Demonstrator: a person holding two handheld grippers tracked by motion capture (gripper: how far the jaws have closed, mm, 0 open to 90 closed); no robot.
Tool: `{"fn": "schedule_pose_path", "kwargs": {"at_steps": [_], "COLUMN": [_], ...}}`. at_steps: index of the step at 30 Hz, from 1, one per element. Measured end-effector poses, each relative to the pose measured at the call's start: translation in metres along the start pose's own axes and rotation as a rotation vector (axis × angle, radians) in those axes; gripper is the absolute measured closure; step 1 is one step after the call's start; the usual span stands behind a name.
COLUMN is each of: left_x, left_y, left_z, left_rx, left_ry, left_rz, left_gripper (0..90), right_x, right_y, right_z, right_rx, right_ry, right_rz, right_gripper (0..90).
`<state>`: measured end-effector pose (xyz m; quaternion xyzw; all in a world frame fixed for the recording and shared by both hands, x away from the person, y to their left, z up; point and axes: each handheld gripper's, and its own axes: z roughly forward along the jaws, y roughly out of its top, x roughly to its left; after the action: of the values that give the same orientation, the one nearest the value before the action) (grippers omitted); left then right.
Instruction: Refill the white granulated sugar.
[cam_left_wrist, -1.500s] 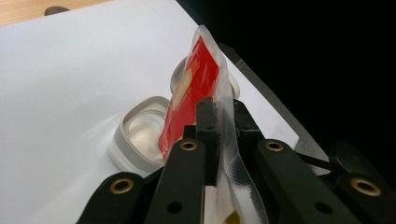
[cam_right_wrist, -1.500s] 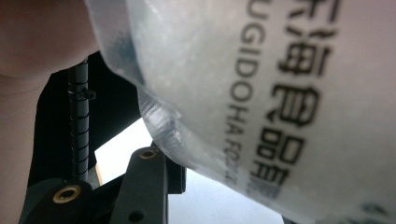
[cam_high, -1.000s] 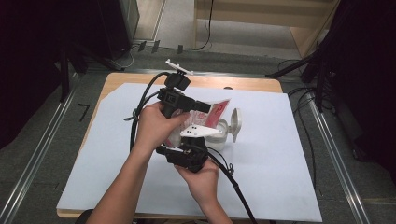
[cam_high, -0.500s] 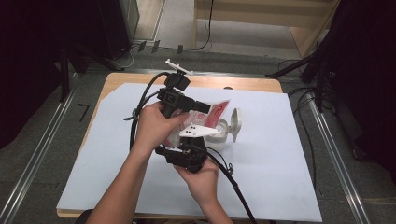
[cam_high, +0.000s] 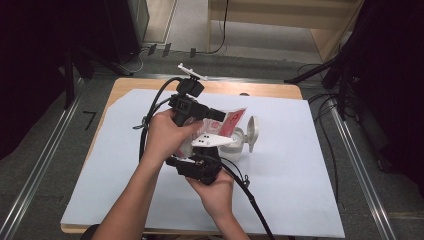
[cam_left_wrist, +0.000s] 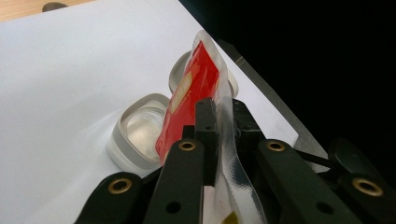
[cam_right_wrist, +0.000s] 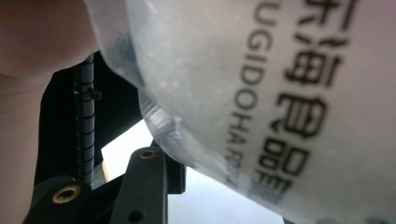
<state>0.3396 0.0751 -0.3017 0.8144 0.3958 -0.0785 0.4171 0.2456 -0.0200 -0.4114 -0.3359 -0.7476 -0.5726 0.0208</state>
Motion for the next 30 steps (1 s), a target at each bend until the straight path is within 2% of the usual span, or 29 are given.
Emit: {"fn": "schedule_pose_path", "kwargs": {"at_steps": [30], "left_x": [0.0009], "left_y": [0.0030], "left_z": [-0.0002], "left_rx": [-0.010], "left_ry": [0.000], "left_rz": [0.008], "left_gripper": [85.2], "right_x": [-0.0002], "right_y": [0.0025], "right_z": [0.0006], "right_rx": [-0.008], "right_ry": [-0.016], "right_rz": [0.000], "right_gripper": [64.5]}}
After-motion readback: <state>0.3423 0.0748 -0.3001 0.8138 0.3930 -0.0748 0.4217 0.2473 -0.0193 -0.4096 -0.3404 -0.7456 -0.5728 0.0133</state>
